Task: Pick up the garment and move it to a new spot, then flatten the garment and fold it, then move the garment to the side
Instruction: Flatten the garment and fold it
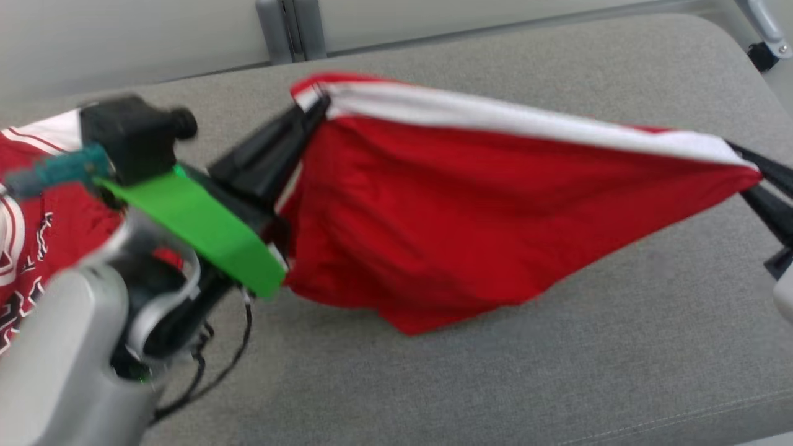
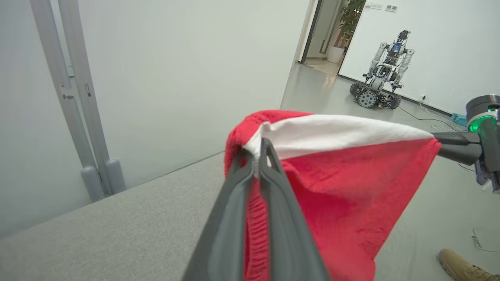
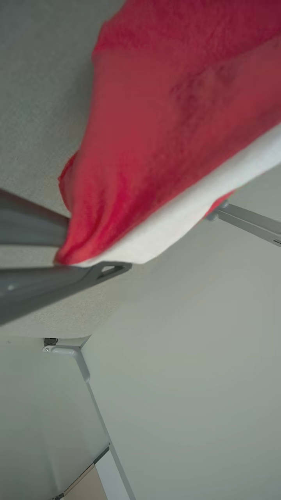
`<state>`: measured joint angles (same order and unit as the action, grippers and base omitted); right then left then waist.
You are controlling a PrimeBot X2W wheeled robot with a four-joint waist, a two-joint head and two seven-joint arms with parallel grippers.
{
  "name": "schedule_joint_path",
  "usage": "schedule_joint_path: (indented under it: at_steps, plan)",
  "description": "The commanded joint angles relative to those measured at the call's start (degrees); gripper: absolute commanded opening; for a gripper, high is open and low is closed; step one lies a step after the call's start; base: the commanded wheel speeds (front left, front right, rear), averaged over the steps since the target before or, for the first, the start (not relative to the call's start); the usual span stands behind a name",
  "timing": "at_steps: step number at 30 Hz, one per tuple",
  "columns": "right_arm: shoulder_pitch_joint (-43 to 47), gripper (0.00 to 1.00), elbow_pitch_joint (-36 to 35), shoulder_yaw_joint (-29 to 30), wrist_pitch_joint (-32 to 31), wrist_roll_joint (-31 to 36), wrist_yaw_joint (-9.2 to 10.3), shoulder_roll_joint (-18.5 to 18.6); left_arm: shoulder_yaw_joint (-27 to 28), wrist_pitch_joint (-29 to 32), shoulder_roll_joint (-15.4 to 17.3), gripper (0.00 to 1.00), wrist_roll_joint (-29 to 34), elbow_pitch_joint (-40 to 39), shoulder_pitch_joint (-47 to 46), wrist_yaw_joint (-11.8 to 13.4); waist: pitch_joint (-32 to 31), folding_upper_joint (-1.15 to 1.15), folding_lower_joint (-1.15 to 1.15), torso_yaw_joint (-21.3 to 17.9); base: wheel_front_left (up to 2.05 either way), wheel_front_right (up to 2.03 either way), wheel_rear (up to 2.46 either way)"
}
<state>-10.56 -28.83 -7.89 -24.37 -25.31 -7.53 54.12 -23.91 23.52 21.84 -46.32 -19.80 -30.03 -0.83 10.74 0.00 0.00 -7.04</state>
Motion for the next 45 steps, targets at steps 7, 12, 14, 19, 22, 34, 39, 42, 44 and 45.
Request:
schedule_joint_path:
  at_steps: [7, 12, 14, 19, 22, 34, 39, 42, 44, 45]
  plan:
    - [-31.6, 0.0, 12.3, -11.7, 0.4, -3.1, 0.09, -3.1, 2.7, 2.3, -1.8, 0.0, 3.5, 15.9, -26.0, -1.2, 24.4, 0.0, 0.0, 1.3, 0.0, 0.0, 0.0]
    - [-54.9, 0.0, 28.7, -18.8, 5.5, 4.6, 0.1, -13.9, 3.2, -7.3, -4.8, 0.0, 9.3, 30.3, -40.7, -3.1, 28.7, 0.0, 0.0, 1.2, 0.0, 0.0, 0.0]
    - [-63.0, 0.0, 35.2, -19.4, 10.0, 10.1, 0.09, -18.4, 3.2, -12.6, -5.9, 0.0, 11.7, 35.5, -46.2, -3.8, 30.1, 0.0, 0.0, 0.9, 0.0, 0.0, 0.0]
    - [-75.1, 0.0, 47.2, -17.0, 23.4, 26.3, 0.09, -27.1, 2.7, -25.8, -7.8, 0.0, 15.7, 45.7, -54.2, -5.2, 33.4, 0.0, 0.0, 0.1, 0.0, 0.0, 0.0]
    - [-73.0, 0.0, 52.1, -15.2, 30.5, 33.5, 0.09, -30.6, 1.7, -33.1, -8.1, 0.0, 16.3, 50.8, -52.7, -6.0, 32.8, 0.0, 0.0, -0.1, 0.0, 0.0, 0.0]
    - [-38.6, 0.0, 54.3, -20.5, 39.5, 38.4, 0.09, -30.9, -4.2, -38.4, -8.0, 0.0, 12.8, 48.8, -12.3, -6.7, 20.8, 0.0, 0.0, 1.9, 0.0, 0.0, 0.0]
    - [-25.9, 0.0, 48.1, -20.8, 39.6, 35.2, 0.09, -26.8, -3.0, -38.4, -8.4, 0.0, 13.2, 42.6, 2.4, -6.4, 13.1, 0.0, 0.0, 3.5, 0.0, 0.0, 0.0]
    - [-19.5, 0.0, 44.5, -20.5, 39.6, 33.4, 0.09, -24.8, -3.3, -38.5, -8.2, 0.0, 13.0, 39.4, 9.1, -5.8, 8.6, 0.0, 0.0, 4.3, 0.0, 0.0, 0.0]
    - [-15.6, 0.0, 42.1, -20.3, 39.6, 31.9, 0.09, -22.8, -3.4, -38.1, -7.5, 0.0, 11.9, 36.8, 13.5, -5.2, 5.8, 0.0, 0.0, 4.6, 0.0, 0.0, 0.0]
    - [-13.6, 0.0, 40.5, -20.0, 39.6, 30.8, 0.1, -21.9, -3.6, -37.5, -7.1, 0.0, 11.5, 35.0, 15.7, -5.0, 4.2, 0.0, 0.0, 4.9, 0.0, 0.0, 0.0]
